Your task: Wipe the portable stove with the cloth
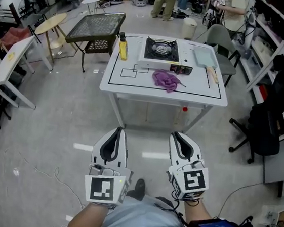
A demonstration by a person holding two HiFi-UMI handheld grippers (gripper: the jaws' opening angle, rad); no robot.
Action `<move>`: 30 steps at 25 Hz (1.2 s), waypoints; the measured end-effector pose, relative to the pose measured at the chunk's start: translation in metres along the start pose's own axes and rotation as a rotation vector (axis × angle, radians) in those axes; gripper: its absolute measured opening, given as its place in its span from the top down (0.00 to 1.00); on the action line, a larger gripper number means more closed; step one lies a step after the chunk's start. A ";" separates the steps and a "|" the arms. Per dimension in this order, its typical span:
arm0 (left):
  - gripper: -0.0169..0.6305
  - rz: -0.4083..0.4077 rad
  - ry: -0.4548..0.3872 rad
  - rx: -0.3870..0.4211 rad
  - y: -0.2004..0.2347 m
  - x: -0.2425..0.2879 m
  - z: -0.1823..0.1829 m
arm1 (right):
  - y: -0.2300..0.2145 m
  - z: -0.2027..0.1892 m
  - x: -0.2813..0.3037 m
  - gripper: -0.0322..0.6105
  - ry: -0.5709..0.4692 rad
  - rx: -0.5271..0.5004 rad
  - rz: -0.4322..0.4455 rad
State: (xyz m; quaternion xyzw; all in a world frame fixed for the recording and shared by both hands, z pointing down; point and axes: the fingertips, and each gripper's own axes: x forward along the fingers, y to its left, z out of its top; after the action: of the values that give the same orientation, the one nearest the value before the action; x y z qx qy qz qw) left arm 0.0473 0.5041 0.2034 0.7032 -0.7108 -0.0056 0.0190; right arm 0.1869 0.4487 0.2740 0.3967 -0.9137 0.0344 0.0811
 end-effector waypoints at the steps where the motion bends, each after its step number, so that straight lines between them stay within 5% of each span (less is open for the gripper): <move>1: 0.95 -0.004 -0.005 0.000 0.004 0.005 0.003 | -0.001 0.004 0.005 0.87 -0.006 -0.002 -0.006; 16: 0.95 -0.071 0.051 -0.008 0.013 0.091 -0.029 | -0.050 -0.015 0.066 0.87 0.034 0.033 -0.070; 30: 0.95 -0.085 0.135 0.054 0.006 0.280 -0.056 | -0.172 -0.044 0.210 0.87 0.085 0.151 -0.032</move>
State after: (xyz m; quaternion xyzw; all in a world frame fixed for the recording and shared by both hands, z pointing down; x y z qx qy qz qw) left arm 0.0398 0.2250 0.2653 0.7316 -0.6774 0.0602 0.0478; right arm 0.1766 0.1859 0.3540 0.4146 -0.8977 0.1184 0.0901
